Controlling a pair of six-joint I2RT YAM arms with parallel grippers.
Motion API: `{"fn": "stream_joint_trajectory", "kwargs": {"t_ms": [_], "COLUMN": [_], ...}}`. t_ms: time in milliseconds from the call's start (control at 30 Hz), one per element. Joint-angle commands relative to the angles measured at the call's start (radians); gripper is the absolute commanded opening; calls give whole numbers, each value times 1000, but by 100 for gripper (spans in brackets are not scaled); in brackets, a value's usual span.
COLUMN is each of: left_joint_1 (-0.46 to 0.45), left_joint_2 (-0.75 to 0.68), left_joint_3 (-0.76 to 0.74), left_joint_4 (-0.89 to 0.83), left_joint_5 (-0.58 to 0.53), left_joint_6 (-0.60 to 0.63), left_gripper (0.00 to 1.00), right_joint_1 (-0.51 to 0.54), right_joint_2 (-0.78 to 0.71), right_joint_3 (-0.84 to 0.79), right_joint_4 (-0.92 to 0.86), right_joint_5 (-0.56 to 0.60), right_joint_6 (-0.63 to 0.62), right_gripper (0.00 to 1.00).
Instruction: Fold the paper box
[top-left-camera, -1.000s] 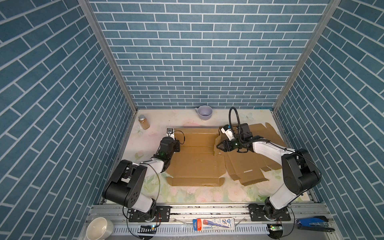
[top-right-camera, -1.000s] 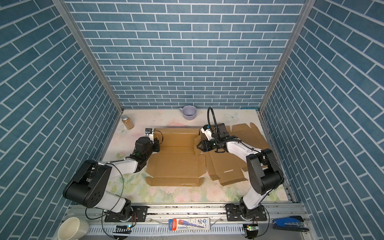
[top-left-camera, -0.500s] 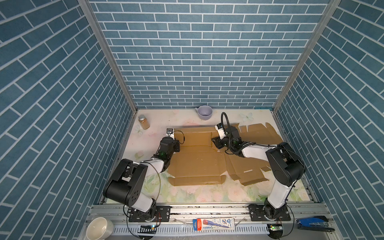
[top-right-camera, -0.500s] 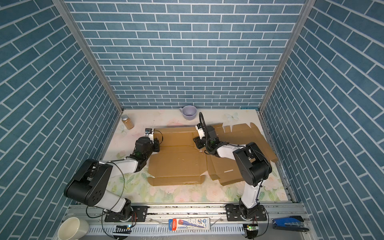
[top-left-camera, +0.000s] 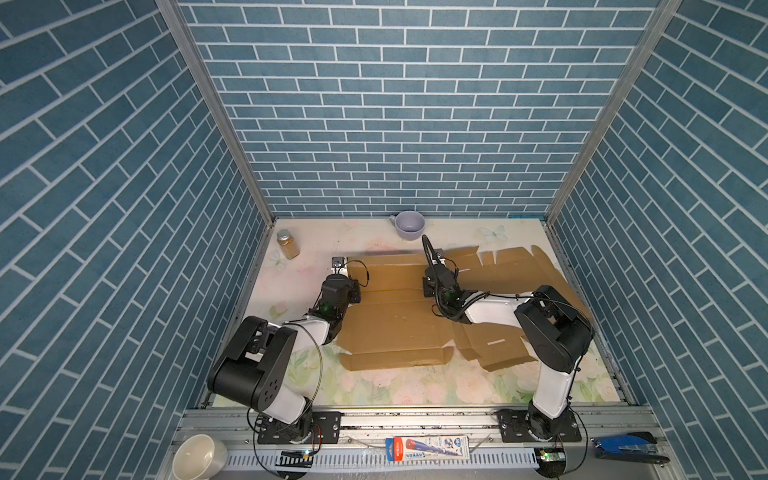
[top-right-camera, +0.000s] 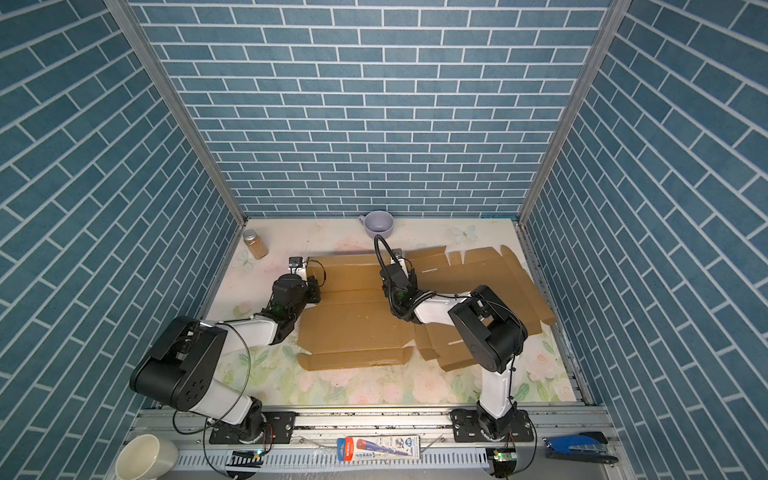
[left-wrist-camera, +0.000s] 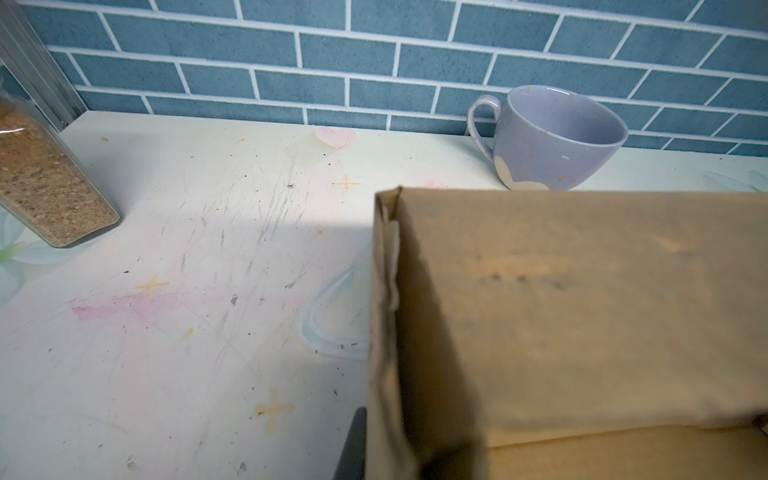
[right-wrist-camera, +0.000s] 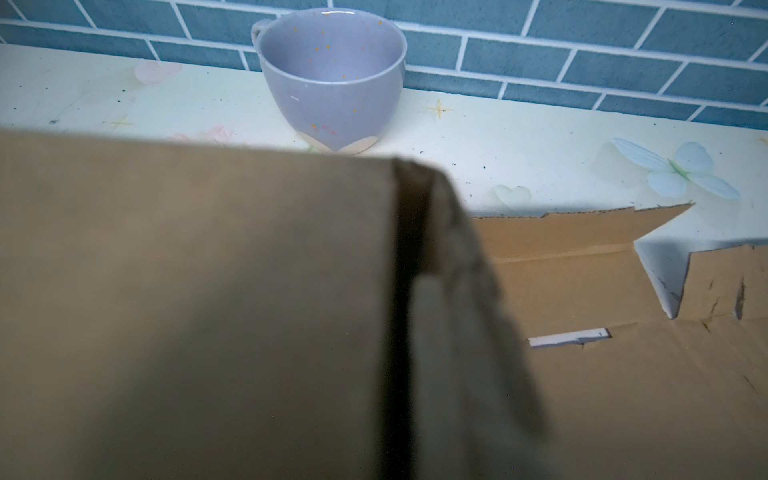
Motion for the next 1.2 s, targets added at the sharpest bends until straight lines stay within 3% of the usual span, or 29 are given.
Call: {"fn": "stream_joint_trajectory", "kwargs": {"t_ms": [0, 67, 233, 433, 533, 667, 767, 833, 900, 967, 1033, 1100, 1167], "left_joint_1": [-5, -5, -5, -5, -5, -8, -13, -13, -13, -13, -13, -13, -13], "left_joint_2": [22, 21, 22, 21, 26, 27, 27, 24, 19, 18, 19, 20, 23], "left_joint_3": [8, 7, 8, 9, 11, 14, 18, 17, 16, 17, 18, 17, 16], "left_joint_4": [1, 2, -1, -2, 1, 0, -7, -9, -15, -19, -18, -17, -12], "left_joint_5": [-4, -6, -11, -11, -9, -6, -10, -11, -18, -20, -20, -19, -21], "left_joint_6": [-16, -12, -2, -2, -7, -22, -23, -18, -11, -7, -11, -17, -24], "left_gripper": [0, 0, 0, 0, 0, 0, 0, 0, 0, 0, 0, 0, 0], "right_joint_1": [-10, -30, -72, -86, -84, -50, -14, -5, -4, -3, -4, -5, -5], "right_joint_2": [-20, -58, -117, -163, -120, -54, -21, -27, -48, -75, -100, -101, -80], "right_joint_3": [33, 28, 35, 43, 71, 82, 92, 93, 86, 86, 69, 70, 75], "right_joint_4": [-93, -113, -181, -197, -205, -175, -177, -185, -185, -214, -212, -222, -218], "right_joint_5": [-53, -142, -286, -299, -245, -95, 38, 57, 20, -22, -52, -50, -33], "right_joint_6": [15, 13, -1, -3, 10, 18, 19, 24, 20, 21, 19, 22, 28], "right_gripper": [25, 38, 51, 54, 46, 27, 4, 0, 8, 29, 43, 44, 33]}}
